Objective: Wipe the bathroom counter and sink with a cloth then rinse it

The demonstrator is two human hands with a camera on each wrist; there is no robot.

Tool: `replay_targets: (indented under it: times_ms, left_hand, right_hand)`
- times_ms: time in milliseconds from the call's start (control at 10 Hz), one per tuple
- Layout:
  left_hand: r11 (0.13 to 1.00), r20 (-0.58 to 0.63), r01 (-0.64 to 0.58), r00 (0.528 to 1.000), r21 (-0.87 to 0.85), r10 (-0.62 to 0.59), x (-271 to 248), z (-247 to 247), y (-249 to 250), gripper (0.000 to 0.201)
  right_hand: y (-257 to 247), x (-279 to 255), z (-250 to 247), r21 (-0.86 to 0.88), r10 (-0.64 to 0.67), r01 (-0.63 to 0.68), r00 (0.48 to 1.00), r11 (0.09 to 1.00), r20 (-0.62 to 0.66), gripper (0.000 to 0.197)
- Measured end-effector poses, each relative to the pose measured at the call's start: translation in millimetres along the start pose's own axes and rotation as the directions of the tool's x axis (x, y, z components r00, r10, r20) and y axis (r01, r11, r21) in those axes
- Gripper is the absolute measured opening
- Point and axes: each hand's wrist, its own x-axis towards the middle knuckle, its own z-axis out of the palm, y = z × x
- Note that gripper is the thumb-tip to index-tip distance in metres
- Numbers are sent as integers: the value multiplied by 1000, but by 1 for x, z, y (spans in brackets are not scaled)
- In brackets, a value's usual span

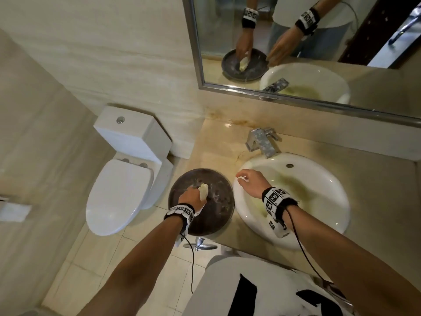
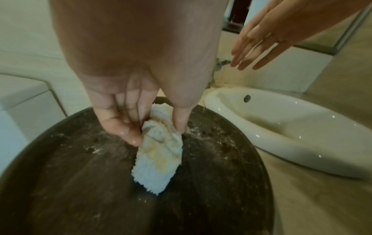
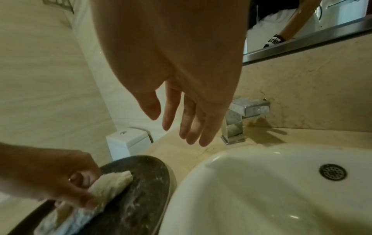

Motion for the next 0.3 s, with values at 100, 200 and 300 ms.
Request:
replay_targets:
  times_ms: [100,200,300]
  left_hand:
    - [975,119,-96,990,200,73,5,-11,7,48]
    - [933,144,-136,985,334,92,18,-25,13,46]
    - [907,107,-143,988,396,109,33,-44,22,48]
  right_hand:
    - [13,-7,-3,-64,27,-28,1000,998,-9,27]
    - [33,-10,-6,-117,77,-81,996,990,-36,30]
    - [56,-15,-13,-149,134,-137,990,979,-33,30]
